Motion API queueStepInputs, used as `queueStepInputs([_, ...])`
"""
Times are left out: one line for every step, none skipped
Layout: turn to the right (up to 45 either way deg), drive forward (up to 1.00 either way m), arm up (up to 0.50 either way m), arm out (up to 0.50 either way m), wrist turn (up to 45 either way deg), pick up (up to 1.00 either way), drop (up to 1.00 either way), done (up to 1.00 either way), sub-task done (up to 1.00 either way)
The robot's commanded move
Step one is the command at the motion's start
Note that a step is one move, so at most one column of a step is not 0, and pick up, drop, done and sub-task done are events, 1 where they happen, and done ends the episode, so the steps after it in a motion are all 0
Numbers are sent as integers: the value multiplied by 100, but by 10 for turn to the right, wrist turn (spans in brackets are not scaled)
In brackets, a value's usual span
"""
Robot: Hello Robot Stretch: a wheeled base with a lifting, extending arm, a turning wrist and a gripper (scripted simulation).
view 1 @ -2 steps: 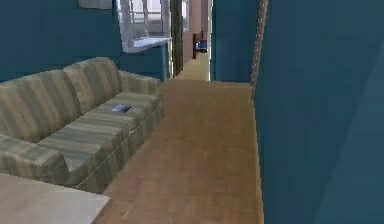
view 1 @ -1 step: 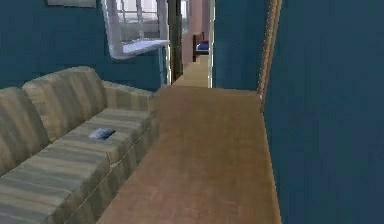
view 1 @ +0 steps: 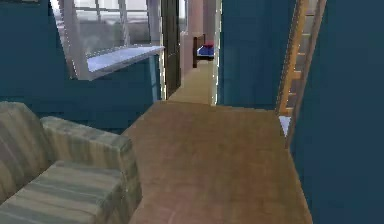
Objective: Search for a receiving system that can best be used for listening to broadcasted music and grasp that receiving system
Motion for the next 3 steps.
queueStepInputs([0,100,0,0,0,0,0,0,0])
queueStepInputs([0,100,0,0,0,0,0,0,0])
queueStepInputs([-30,0,0,0,0,0,0,0,0])
